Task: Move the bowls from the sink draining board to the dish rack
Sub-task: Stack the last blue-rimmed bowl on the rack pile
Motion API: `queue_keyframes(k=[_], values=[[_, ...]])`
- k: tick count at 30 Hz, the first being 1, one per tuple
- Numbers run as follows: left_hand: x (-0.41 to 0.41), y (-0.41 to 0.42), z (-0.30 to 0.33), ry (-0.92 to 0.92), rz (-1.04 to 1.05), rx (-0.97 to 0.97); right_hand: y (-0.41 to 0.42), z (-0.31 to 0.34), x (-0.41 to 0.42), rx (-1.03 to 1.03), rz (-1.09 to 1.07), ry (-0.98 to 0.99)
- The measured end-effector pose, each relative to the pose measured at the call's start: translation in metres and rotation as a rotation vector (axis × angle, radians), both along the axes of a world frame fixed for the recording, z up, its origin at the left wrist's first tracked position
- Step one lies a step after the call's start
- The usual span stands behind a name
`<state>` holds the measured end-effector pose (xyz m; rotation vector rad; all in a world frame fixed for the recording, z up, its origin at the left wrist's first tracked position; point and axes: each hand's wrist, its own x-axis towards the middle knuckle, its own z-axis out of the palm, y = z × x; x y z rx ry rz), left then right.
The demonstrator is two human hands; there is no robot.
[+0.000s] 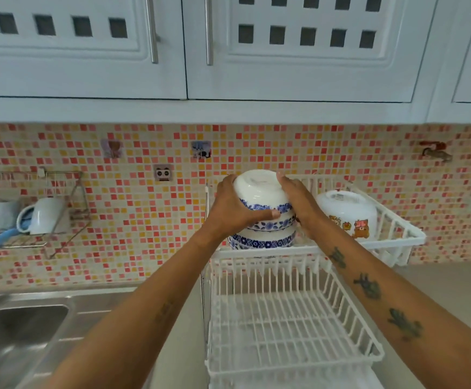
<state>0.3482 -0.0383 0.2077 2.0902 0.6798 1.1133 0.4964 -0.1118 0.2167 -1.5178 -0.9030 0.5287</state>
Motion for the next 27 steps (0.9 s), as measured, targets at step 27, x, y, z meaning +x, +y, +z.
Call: queue_keyframes(k=[27], values=[[0.009, 0.017, -0.015, 0.231, -0.006, -0.045, 0.023, -0.026, 0.027, -0.141, 0.089, 0.051]])
